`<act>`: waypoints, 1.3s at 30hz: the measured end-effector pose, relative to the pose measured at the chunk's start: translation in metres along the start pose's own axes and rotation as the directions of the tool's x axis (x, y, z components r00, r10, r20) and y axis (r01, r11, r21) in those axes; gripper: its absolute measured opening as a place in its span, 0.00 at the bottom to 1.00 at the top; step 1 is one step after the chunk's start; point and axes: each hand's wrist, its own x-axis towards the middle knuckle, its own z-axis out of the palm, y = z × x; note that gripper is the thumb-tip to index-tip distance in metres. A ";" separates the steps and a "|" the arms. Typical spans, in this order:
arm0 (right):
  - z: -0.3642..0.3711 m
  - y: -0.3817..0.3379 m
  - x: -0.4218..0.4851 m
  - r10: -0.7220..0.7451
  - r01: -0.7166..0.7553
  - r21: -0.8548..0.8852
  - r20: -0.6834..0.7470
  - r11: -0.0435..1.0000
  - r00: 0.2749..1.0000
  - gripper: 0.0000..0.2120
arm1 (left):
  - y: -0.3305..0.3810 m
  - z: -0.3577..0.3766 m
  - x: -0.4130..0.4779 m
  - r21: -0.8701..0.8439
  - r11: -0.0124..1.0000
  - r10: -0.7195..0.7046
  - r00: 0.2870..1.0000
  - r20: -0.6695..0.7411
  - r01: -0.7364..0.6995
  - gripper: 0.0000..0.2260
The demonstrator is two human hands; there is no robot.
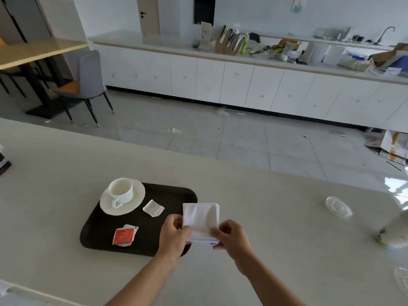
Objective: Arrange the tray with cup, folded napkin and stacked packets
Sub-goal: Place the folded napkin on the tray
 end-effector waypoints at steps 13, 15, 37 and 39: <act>0.093 -0.036 0.010 0.032 -0.133 -0.295 -0.324 0.946 0.946 0.10 | 0.007 -0.075 0.087 0.213 0.974 0.029 0.976 0.215 -0.076 0.13; 0.097 -0.037 0.017 0.044 -0.156 -0.305 -0.344 0.939 0.938 0.10 | 0.009 -0.075 0.094 0.248 0.963 0.052 0.974 0.222 -0.108 0.13; 0.133 -0.034 0.093 -0.062 -0.159 -0.615 -0.322 0.772 0.945 0.06 | -0.007 -0.074 0.162 0.579 0.782 0.109 0.964 0.241 -0.233 0.16; 0.136 -0.033 0.092 -0.065 -0.163 -0.641 -0.318 0.750 0.946 0.06 | -0.009 -0.078 0.161 0.606 0.758 0.108 0.963 0.246 -0.239 0.17</act>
